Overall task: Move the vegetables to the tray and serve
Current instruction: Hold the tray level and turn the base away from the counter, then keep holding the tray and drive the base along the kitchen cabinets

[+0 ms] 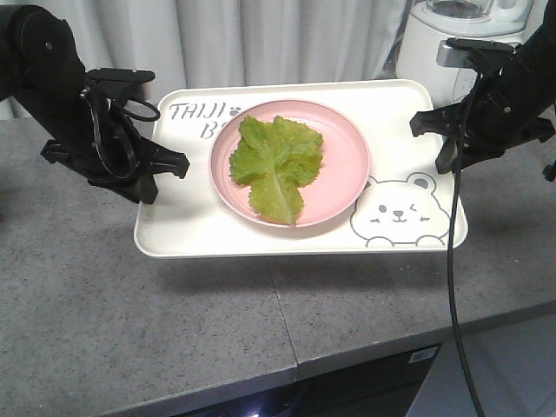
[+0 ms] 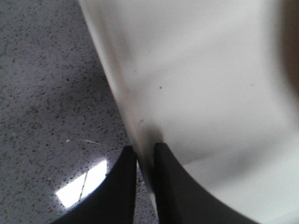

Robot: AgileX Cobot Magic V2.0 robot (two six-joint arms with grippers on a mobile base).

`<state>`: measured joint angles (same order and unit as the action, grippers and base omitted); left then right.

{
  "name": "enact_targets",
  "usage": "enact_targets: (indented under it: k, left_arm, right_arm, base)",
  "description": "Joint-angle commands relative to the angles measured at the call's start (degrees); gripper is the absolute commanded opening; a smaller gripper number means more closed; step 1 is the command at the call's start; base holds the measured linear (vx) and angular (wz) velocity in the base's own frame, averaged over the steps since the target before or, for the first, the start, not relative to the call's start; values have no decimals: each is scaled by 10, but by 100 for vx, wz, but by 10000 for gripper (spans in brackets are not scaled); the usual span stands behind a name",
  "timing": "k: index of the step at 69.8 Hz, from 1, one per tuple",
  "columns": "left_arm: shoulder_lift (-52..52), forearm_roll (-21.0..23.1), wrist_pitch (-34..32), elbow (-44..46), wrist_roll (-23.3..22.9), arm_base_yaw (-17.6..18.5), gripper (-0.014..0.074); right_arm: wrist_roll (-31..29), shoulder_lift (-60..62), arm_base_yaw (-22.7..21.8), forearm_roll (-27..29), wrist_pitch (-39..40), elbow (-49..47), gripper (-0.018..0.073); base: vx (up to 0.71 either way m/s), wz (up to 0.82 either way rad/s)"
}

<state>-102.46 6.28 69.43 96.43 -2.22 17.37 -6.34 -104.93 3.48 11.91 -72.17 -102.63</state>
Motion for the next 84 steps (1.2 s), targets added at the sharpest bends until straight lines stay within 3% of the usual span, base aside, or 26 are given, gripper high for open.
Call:
enact_targets:
  k: [1,84]
  left_arm:
    - [34,41,-28,18,14,10,-6]
    - [34,41,-28,18,14,10,-6]
  right_arm:
    - [-14,35,4,38,-13,-16,-10]
    - [-14,35,4,38,-13,-16,-10]
  base:
    - [-1,-22]
    - [-1,-20]
